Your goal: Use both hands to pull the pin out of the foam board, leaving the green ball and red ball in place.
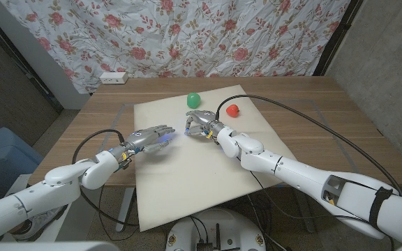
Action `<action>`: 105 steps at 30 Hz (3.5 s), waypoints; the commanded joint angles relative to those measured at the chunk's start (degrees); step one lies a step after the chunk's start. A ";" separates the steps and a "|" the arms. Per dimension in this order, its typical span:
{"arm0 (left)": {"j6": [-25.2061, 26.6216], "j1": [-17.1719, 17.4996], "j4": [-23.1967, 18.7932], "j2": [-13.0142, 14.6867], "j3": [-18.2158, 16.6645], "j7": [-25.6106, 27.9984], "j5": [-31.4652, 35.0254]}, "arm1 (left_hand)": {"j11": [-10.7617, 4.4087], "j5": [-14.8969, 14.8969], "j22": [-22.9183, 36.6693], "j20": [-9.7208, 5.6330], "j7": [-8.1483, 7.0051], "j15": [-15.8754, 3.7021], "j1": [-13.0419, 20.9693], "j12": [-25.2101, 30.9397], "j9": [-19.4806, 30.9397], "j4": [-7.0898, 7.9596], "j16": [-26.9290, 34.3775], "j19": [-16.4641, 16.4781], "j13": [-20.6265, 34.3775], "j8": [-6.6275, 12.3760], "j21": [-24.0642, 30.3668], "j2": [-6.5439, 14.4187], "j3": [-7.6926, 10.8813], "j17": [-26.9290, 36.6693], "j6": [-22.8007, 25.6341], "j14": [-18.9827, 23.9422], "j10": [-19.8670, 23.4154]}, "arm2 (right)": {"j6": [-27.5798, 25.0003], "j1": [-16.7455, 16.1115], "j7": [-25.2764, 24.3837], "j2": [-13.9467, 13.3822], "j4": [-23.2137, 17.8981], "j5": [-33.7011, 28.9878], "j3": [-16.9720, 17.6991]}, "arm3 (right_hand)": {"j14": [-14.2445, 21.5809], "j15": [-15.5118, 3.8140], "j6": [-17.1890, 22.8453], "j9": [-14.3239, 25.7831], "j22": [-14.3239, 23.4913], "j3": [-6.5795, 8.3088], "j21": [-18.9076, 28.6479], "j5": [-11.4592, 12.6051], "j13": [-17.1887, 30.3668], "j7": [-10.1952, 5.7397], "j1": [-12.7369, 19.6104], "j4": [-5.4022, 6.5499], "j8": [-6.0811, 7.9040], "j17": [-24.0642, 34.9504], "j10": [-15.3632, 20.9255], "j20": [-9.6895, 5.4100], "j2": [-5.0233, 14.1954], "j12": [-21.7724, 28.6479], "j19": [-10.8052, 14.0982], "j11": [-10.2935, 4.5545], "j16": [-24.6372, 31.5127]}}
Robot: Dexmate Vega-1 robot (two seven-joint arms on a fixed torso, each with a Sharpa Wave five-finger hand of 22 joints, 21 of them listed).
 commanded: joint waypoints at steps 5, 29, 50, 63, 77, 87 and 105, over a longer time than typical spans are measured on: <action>0.58 -1.13 0.72 0.12 1.70 -3.60 0.12 | -0.14 0.26 0.18 -8.01 0.16 -5.97 -0.62 -0.24 0.05 0.28 -0.22 -1.46 0.04 0.01 -0.17 5.11 -0.71 0.11 -0.80 -1.20 -1.27 | 0.45 0.46 0.04 0.13 0.61 0.19 -0.25 | 0.18 -0.50 -0.45 0.17 0.34 -0.10 -0.22 -0.18 0.15 -0.09 -0.02 0.17 -0.24 0.21 0.39 -0.35 0.77 -0.20 -0.04 0.07 0.37; 2.48 -0.49 -0.16 0.49 2.18 -4.42 -0.68 | -0.03 0.40 0.19 -7.53 0.43 -6.04 -0.47 0.38 0.08 0.23 0.54 -1.37 0.04 0.31 0.50 5.66 -1.50 0.00 -0.40 0.50 -0.19 | -0.14 -0.08 0.56 -0.44 -0.84 -0.04 -0.19 | 0.17 -0.50 -0.88 0.16 0.34 -0.49 -0.22 -0.39 0.16 -0.10 -0.22 0.25 -0.57 0.35 0.33 -0.44 1.16 -0.33 -0.10 -0.09 0.40; 4.02 -1.24 -1.10 1.31 2.71 -8.78 -1.89 | -0.27 0.52 0.13 -7.21 1.10 -5.74 -0.10 0.74 0.07 -0.21 0.69 -0.82 0.05 0.65 0.78 5.68 -1.72 -0.21 0.72 2.16 1.42 | 0.14 -0.40 0.48 -0.45 -1.03 0.25 0.09 | 0.02 -0.70 -0.91 0.15 0.34 -0.74 -0.22 -0.51 0.16 -0.11 -0.21 0.20 -0.70 0.43 0.54 -0.65 1.46 -0.33 -0.13 -0.23 0.37; 4.80 -1.93 -1.82 1.99 3.06 -11.32 -2.02 | -0.11 0.54 0.09 -6.91 1.33 -5.76 0.10 0.92 0.06 -0.55 0.62 -0.81 0.06 0.88 0.77 5.44 -1.73 -0.33 1.77 2.88 2.41 | -0.17 -0.93 0.11 -0.72 -1.82 0.31 0.42 | 0.07 -0.84 -0.82 0.15 0.33 -0.87 -0.21 -0.57 0.15 -0.14 -0.04 0.05 -0.75 0.47 0.74 -0.67 1.62 -0.31 -0.13 -0.74 0.40; 5.88 -1.16 -3.37 3.09 2.97 -13.69 -3.45 | -0.12 0.52 0.06 -6.82 1.29 -5.68 0.29 0.94 0.05 -0.95 0.48 -0.91 0.06 0.88 0.70 5.05 -1.74 -0.43 2.35 3.26 2.99 | 0.19 -1.42 0.23 -1.20 -2.82 0.33 0.66 | 0.14 -1.00 -0.21 0.19 0.33 -0.95 -0.20 -0.62 0.14 -0.17 0.38 -0.19 -0.58 0.49 1.26 -0.73 1.82 -0.22 -0.10 -1.17 0.42; 8.22 -0.67 -4.44 3.02 2.82 -14.46 -4.03 | -0.17 0.51 0.05 -6.80 1.42 -5.39 0.35 0.74 0.04 -1.11 0.27 -1.12 0.07 0.71 0.62 4.92 -1.72 -0.46 2.28 3.12 2.82 | -0.55 -2.03 0.36 -1.47 -4.02 -0.03 0.93 | 0.12 -1.07 -0.11 0.20 0.32 -1.02 -0.21 -0.67 0.14 -0.17 0.54 -0.24 -0.60 0.51 1.35 -0.89 1.96 -0.24 -0.13 -1.31 0.42; 9.49 -1.17 -4.71 2.93 3.43 -15.74 -4.57 | -0.18 0.49 0.04 -6.59 1.49 -4.88 0.46 0.39 0.05 -1.41 0.03 -1.54 0.07 0.42 0.49 4.67 -1.69 -0.50 1.89 2.84 2.17 | -0.29 -2.20 0.57 -1.28 -4.52 0.63 1.46 | 0.16 -0.91 0.41 0.22 0.32 -1.23 -0.22 -0.73 0.13 -0.16 0.79 -0.38 -0.49 0.52 1.62 -0.67 1.95 -0.25 -0.15 -1.15 0.43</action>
